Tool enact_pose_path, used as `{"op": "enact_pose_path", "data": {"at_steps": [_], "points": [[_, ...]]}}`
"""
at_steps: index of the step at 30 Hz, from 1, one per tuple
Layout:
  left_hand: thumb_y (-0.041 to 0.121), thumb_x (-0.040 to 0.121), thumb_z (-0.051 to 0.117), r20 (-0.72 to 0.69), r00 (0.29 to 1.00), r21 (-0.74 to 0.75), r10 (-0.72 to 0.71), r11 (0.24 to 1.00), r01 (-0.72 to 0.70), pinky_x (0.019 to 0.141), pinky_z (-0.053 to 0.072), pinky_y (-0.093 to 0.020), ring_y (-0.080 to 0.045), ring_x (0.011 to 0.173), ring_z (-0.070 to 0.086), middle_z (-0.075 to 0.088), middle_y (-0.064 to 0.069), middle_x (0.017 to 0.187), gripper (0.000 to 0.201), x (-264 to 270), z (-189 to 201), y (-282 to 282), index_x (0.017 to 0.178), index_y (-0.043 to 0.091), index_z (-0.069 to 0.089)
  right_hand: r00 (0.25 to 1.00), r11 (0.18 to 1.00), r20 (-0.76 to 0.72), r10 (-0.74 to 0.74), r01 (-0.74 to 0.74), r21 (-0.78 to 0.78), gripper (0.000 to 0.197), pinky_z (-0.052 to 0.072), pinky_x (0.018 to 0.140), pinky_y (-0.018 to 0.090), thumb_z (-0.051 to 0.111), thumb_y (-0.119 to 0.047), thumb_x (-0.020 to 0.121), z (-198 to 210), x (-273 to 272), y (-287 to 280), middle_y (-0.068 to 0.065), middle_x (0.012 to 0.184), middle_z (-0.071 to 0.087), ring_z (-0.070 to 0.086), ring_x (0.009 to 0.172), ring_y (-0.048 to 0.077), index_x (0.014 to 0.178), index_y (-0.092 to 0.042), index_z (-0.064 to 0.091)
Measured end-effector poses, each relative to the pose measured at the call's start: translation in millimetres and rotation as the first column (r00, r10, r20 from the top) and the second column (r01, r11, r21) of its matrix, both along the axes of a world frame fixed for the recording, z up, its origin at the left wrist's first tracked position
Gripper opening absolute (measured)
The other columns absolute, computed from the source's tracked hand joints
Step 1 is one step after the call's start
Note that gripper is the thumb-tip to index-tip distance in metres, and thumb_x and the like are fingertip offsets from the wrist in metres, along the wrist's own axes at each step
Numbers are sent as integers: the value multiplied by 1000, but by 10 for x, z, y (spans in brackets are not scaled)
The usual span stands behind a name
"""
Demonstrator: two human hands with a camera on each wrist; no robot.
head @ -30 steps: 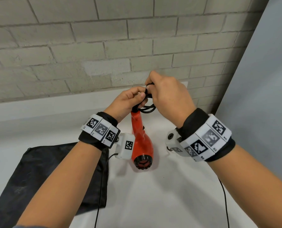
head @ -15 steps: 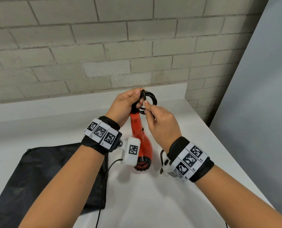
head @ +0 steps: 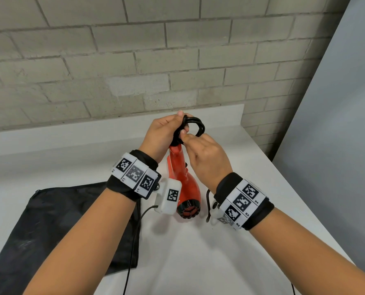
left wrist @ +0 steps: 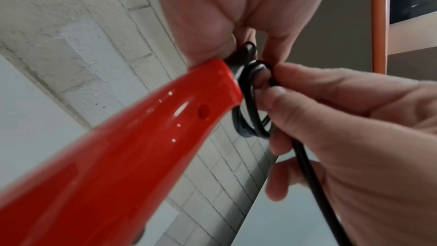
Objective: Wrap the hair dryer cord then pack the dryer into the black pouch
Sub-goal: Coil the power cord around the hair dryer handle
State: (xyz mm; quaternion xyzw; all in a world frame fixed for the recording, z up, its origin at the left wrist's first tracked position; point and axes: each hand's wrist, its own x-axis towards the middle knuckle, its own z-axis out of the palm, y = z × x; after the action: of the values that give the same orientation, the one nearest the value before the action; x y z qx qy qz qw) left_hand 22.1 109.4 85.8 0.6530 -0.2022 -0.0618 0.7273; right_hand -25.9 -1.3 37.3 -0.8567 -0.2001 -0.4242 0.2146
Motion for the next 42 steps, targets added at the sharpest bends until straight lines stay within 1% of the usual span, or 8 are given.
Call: {"op": "enact_pose_path", "data": {"at_steps": [12, 16, 19, 21, 27, 34, 38, 42], "points": [[10, 93, 43, 57, 998, -29, 0, 1000, 2, 51, 42, -12, 1, 48, 46, 64, 12, 57, 19, 34, -25, 10, 99, 11, 62, 972, 922, -183, 148, -68, 380, 24, 46, 91, 23, 47, -8, 89, 40, -105, -163, 10, 112, 62, 58, 103, 15, 104, -5, 66], [10, 94, 43, 78, 996, 4, 35, 999, -36, 46, 37, -12, 1, 46, 45, 64, 13, 55, 21, 31, -32, 3, 107, 12, 59, 927, 935, -374, 20, 115, 336, 18, 35, 72, 2, 46, -6, 90, -40, -137, -575, 10, 98, 64, 50, 81, 9, 95, -5, 64], [10, 94, 42, 93, 995, 7, 29, 1000, -29, 46, 38, -11, 1, 46, 45, 63, 12, 55, 22, 8, -35, -19, 109, 13, 57, 493, 956, -827, -271, 237, -173, 26, 40, 82, 18, 48, -11, 90, -242, -144, -1002, 13, 117, 61, 53, 93, 19, 113, -7, 57], [10, 94, 42, 102, 994, 17, 23, 1000, -25, 46, 37, -11, 1, 45, 45, 63, 13, 54, 22, -4, -36, -44, 110, 13, 57, 176, 861, -842, -509, 119, -495, 34, 42, 96, 29, 49, -15, 89, -429, -168, -1200, 13, 126, 56, 53, 114, 25, 122, -5, 52], [11, 95, 40, 114, 993, 28, 30, 999, -33, 42, 35, -10, 1, 45, 45, 62, 14, 54, 24, -29, -37, -120, 113, 11, 56, -14, 770, -775, -632, 105, -629, 31, 48, 82, 29, 55, -15, 85, -717, -208, -1379, 11, 102, 61, 57, 91, 25, 113, -1, 57], [14, 96, 40, 109, 994, 58, 11, 998, -17, 40, 34, -12, 0, 45, 44, 61, 14, 54, 22, -43, -41, -147, 107, 13, 59, 125, 795, -790, -600, 198, -573, 28, 46, 92, 34, 39, -6, 92, -733, -140, -1392, 16, 121, 58, 57, 109, 31, 113, -1, 56], [18, 95, 42, 88, 996, 57, 12, 998, -17, 44, 36, -14, -1, 46, 44, 62, 12, 56, 23, -5, -57, -119, 96, 19, 64, 496, 868, -730, -470, 407, -283, 20, 45, 78, 37, 40, 4, 88, -534, -107, -1386, 17, 111, 50, 52, 82, 31, 102, -1, 55], [19, 95, 43, 84, 996, 57, 11, 998, -16, 44, 37, -13, 0, 46, 44, 62, 12, 56, 22, 2, -61, -124, 95, 20, 65, 896, 975, -421, -140, 200, 101, 13, 47, 77, 31, 49, 8, 84, -175, -170, -1184, 13, 100, 53, 50, 78, 20, 90, 0, 58]]}}
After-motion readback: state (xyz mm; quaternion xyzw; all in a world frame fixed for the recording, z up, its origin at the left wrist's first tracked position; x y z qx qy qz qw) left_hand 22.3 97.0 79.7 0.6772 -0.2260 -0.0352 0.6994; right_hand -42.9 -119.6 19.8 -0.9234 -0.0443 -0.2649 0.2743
